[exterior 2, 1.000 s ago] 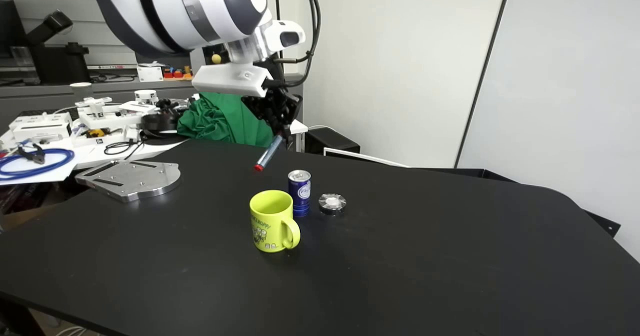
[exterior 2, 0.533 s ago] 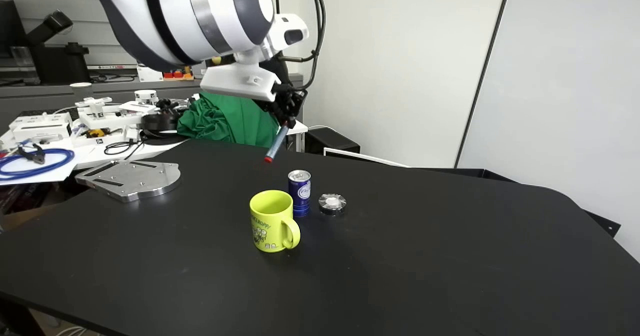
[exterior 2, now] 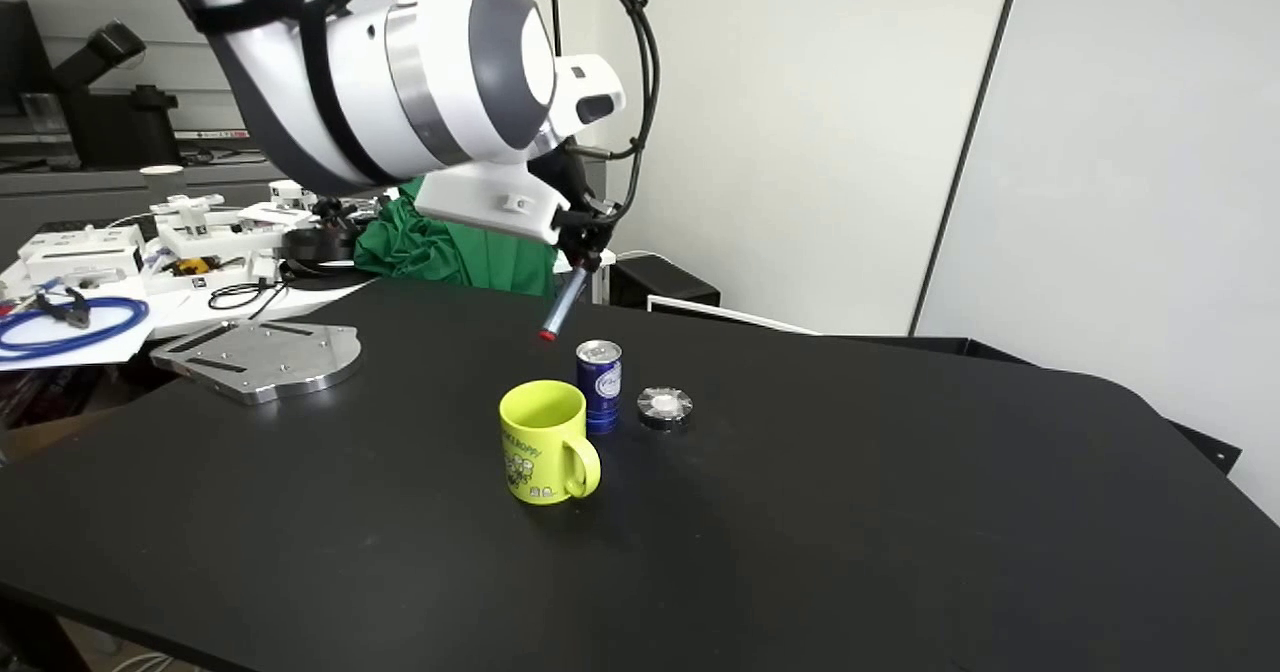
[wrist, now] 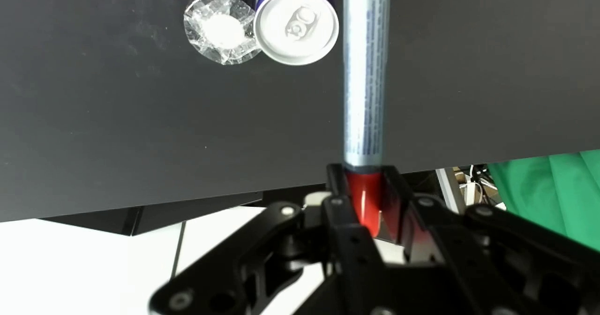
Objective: Put the marker in the mug
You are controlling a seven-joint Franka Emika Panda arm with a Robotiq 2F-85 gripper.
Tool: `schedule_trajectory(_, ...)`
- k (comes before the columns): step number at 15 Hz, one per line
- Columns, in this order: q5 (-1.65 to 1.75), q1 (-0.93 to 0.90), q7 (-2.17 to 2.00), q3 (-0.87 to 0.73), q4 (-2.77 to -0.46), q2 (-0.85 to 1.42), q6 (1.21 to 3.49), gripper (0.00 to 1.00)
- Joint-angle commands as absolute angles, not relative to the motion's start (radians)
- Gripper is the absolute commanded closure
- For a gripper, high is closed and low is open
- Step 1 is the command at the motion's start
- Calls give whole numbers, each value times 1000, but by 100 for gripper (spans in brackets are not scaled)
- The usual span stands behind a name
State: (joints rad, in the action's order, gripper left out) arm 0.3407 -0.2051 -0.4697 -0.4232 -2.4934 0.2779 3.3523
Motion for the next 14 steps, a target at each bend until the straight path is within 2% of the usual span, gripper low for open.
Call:
schedule_trajectory(1,284,-283,-473,-490,-2512,324,3417,94)
schedule_trajectory(13,149,-436,-459,-590,-2581,419,3459,94)
schedule_trajectory(14,-19,-375,-298,-495,-2593,401,3457,94)
